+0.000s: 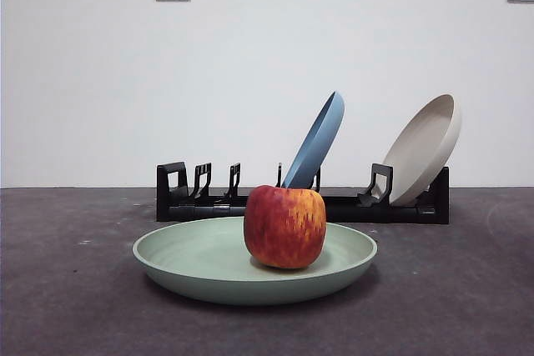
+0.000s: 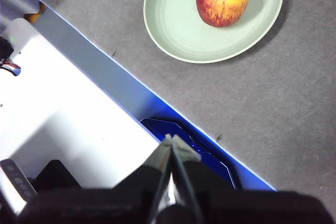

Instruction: Take the green plate from the plate rack,put the plate on the table,take the apple from the table,put the apple in the plate

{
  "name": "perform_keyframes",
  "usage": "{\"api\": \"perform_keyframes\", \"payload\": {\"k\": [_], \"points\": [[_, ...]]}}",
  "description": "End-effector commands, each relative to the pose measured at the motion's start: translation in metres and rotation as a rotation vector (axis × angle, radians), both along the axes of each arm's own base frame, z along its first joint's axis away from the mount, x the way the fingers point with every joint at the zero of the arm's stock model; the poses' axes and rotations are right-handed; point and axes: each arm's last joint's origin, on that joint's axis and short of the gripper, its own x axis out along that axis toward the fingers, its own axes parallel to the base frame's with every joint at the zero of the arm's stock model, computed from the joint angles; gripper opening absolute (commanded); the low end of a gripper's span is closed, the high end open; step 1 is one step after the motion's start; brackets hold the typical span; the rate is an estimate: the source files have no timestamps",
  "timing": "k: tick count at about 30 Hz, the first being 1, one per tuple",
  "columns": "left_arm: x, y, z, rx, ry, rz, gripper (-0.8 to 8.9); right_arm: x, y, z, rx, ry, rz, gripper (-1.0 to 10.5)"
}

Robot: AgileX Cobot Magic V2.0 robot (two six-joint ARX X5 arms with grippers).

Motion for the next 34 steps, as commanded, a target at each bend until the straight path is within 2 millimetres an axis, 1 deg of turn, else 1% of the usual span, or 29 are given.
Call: {"api": "perform_keyframes", "payload": {"k": [1,16,18,20,23,25,27,29,32,34], "points": [[0.001,0.0,-0.004,-0.01,0.01,0.004,-0.03,0.0,0.0,0.001,0.007,0.0,-0.005,0.0],[0.001,0.0,-0.004,-0.01,0.01,0.004,-0.03,0.0,0.0,0.001,0.007,-0.001,-0.004,0.0],[0.001,0.0,-0.004,-0.01,0.01,0.004,-0.03,0.001,-0.002,0.003,-0.017,-0.078,0.015,0.0],[0.001,0.0,-0.004,-0.01,0.01,0.004,-0.03,0.004,-0.007,0.007,-0.015,-0.179,-0.025,0.0],[0.001,0.0,-0.004,-0.01,0.01,0.004,-0.03,0.012,-0.014,0.018,0.092,-0.328,-0.087,0.0],[0.001,0.0,-0.004,-0.01,0.01,0.004,-0.03,0.015,-0.024,0.02,0.164,-0.403,-0.145,0.0],[0.001,0.0,-0.004,-0.01,0.01,0.004,-0.03,0.017,-0.034,0.014,0.195,-0.465,-0.194,0.0],[0.001,0.0,-0.004,-0.01,0.01,0.005,-0.03,0.02,-0.043,0.003,0.194,-0.523,-0.247,0.0],[0.001,0.0,-0.004,-0.01,0.01,0.004,-0.03,0.022,-0.056,-0.021,0.184,-0.616,-0.329,0.0],[0.001,0.0,-0.004,-0.01,0.01,0.004,-0.03,0.022,-0.062,-0.041,0.185,-0.681,-0.39,0.0]]}}
